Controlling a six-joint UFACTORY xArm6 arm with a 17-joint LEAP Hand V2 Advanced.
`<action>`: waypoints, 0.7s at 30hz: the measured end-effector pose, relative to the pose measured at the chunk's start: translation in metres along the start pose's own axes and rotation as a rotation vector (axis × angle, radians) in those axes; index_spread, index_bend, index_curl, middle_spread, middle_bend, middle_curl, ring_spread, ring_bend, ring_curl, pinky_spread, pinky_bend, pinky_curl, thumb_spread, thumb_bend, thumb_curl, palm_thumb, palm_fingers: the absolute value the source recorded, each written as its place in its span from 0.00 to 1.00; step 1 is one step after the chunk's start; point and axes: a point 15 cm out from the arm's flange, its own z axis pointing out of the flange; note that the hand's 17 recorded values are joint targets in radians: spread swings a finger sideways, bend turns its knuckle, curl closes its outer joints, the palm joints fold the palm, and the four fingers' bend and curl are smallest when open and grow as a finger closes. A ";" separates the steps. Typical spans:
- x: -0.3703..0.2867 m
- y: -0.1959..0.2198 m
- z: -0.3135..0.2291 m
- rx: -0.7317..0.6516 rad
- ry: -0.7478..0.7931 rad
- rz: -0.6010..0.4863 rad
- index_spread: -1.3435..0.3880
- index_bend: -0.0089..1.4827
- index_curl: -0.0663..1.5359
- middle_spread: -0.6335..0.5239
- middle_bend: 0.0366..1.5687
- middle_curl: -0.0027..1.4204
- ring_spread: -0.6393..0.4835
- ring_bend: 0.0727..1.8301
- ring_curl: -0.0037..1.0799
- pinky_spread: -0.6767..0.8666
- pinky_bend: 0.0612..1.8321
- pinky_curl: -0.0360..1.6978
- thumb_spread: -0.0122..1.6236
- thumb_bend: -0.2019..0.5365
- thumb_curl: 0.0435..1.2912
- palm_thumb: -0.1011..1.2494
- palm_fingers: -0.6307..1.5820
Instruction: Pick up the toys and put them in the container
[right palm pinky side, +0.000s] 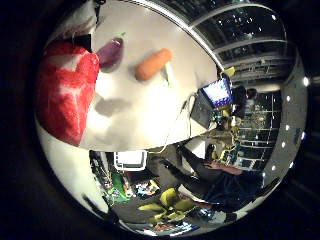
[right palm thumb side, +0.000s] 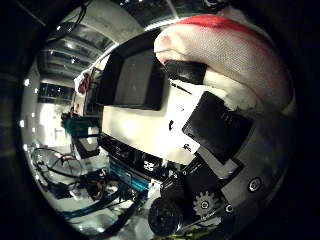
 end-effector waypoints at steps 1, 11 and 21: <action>-0.019 -0.009 -0.006 0.013 -0.007 -0.027 0.64 0.74 0.50 0.45 0.80 0.46 0.40 0.74 0.54 0.27 0.65 0.44 0.64 0.25 0.30 0.78 0.84; -0.179 -0.096 -0.026 0.050 -0.079 -0.224 0.65 0.75 0.49 0.45 0.82 0.45 0.41 0.75 0.52 0.27 0.64 0.46 0.65 0.25 0.31 0.78 0.84; -0.234 -0.137 -0.001 -0.010 -0.088 -0.289 0.53 0.44 0.39 0.43 0.51 0.32 0.47 0.49 0.39 0.40 0.48 0.41 0.65 0.23 0.28 0.64 0.22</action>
